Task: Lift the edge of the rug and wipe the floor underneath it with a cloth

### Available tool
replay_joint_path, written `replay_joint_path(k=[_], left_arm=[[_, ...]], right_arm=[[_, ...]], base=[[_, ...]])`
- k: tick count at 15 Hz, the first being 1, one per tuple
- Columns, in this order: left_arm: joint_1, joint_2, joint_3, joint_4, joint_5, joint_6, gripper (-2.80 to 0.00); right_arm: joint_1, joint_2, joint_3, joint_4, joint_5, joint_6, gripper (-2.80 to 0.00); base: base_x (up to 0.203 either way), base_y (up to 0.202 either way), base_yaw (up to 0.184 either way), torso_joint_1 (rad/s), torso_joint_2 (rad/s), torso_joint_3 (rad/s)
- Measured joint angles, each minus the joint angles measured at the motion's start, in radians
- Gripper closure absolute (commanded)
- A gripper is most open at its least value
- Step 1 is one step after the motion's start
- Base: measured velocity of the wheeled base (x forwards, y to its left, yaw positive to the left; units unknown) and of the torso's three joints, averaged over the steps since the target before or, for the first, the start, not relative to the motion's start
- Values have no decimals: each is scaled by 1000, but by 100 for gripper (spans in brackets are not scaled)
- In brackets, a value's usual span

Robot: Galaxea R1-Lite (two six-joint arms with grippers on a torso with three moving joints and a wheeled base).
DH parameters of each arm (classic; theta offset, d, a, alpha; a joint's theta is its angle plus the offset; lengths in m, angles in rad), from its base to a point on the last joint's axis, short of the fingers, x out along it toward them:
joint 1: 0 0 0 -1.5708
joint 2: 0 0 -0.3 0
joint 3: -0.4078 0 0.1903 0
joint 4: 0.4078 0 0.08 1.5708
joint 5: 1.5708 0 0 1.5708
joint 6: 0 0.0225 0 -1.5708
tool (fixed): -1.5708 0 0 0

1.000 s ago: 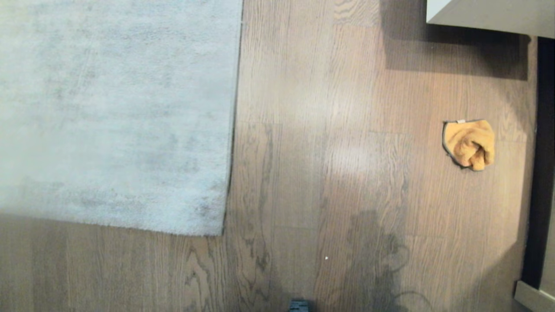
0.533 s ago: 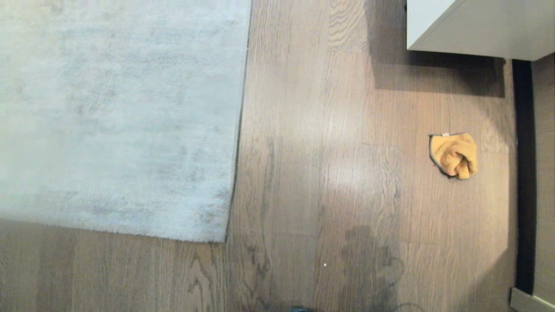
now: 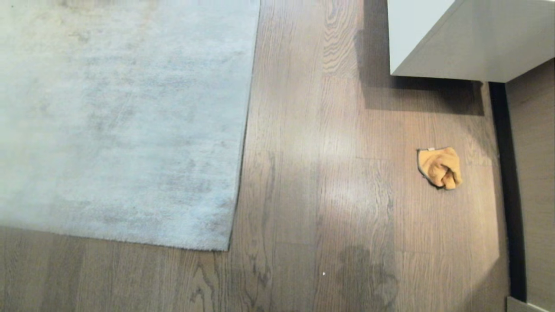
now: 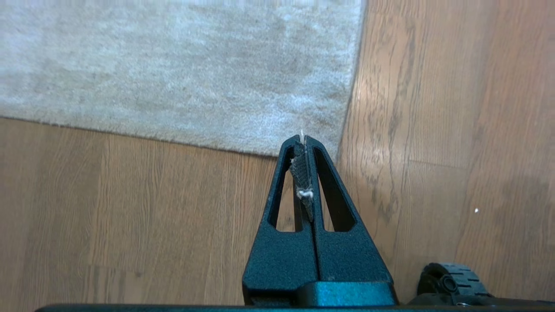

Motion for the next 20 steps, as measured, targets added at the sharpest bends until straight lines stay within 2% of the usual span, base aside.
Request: replay_joint_path(k=[20], left_arm=[[0,0,0,0,5,0,0]], right_arm=[[0,0,0,0,1,0,0]], base=[[0,0,0,3,2,204]])
